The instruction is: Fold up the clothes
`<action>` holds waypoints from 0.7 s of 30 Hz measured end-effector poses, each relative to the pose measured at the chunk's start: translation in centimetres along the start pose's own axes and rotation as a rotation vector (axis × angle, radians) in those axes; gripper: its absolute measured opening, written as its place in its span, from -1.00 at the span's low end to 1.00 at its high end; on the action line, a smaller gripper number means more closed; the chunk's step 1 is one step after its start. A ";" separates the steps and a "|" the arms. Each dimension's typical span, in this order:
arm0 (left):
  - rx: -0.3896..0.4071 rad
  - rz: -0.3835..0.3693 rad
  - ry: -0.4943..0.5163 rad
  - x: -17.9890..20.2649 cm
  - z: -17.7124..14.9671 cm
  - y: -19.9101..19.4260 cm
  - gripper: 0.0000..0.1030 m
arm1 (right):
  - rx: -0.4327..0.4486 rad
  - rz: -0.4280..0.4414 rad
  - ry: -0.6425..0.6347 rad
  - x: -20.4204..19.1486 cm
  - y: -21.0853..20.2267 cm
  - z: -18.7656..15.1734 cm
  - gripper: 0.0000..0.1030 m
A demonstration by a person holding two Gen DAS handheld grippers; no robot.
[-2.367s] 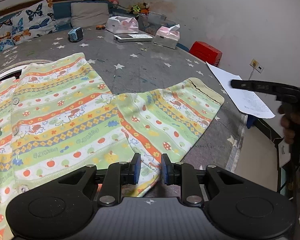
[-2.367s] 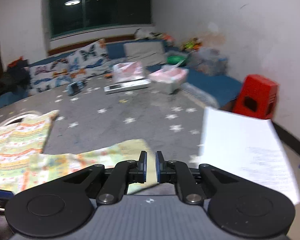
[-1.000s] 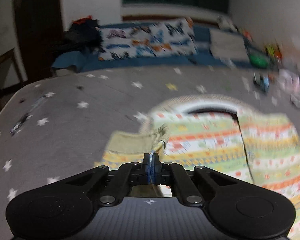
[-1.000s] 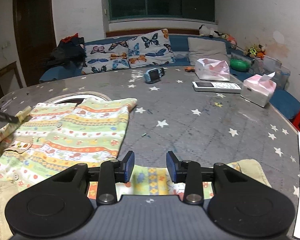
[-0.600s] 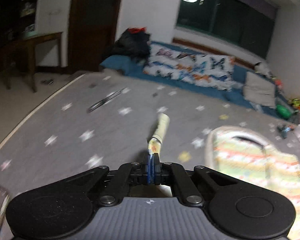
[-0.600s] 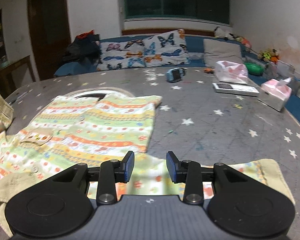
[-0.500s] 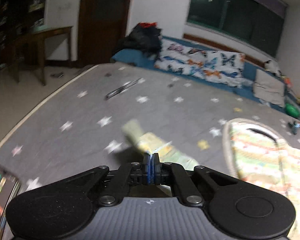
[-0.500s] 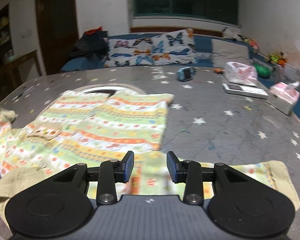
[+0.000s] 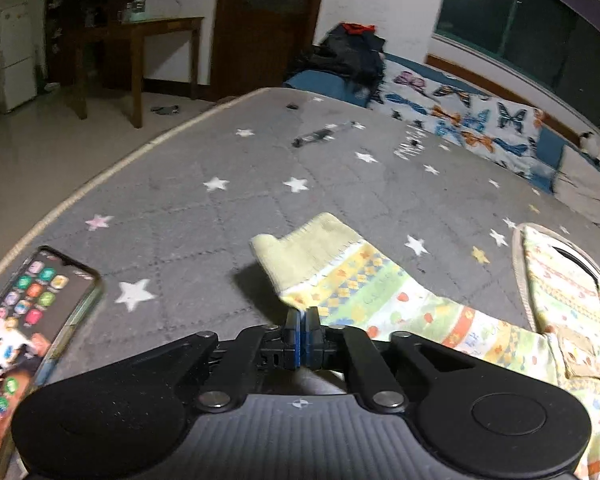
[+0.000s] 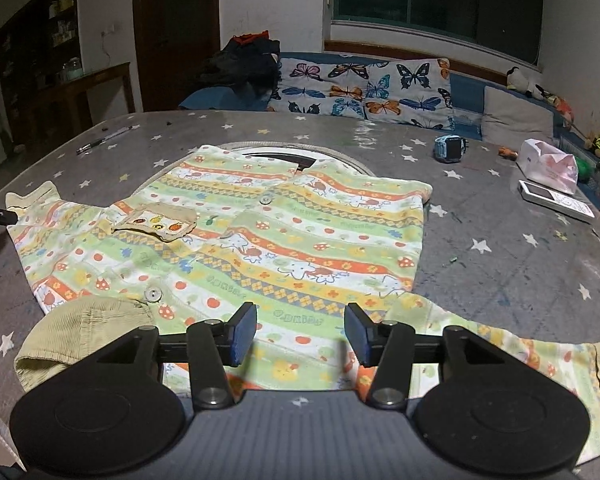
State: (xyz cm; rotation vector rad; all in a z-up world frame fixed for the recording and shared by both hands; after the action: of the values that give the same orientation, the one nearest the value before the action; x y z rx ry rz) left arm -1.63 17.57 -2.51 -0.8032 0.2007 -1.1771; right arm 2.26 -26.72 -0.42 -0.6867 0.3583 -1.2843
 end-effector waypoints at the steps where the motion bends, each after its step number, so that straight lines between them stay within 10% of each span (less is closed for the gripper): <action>1: 0.007 0.034 0.005 -0.1 0.2 -0.2 -0.85 | -0.001 0.001 0.000 0.0 0.0 -0.1 -0.03; 4: 0.033 0.079 0.010 -0.1 0.8 -1.1 -0.84 | -0.007 0.005 0.003 0.1 0.1 -0.3 -0.02; 12: -0.075 -0.233 0.122 7.9 -0.4 0.7 -0.83 | -0.021 0.007 0.018 0.0 0.5 -0.8 0.00; 21: -0.053 -0.094 0.232 7.7 0.2 3.7 -0.81 | -0.032 -0.007 0.023 0.3 0.4 -1.3 0.04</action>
State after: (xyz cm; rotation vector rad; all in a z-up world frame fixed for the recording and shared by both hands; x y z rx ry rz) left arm 4.36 11.42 -2.75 -0.7274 0.3904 -1.3584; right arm 1.92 -27.33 -1.61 -0.7017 0.3962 -1.2959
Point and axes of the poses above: each gripper's, at about its wrist camera, not at the fingertips, and y roughly the way its jaws point, x to its right, z to its top, the point moved 9 cm from there along y, roughly the way its jaws point, and after that the axes turned 11 degrees about -z, right-handed, at the moved point
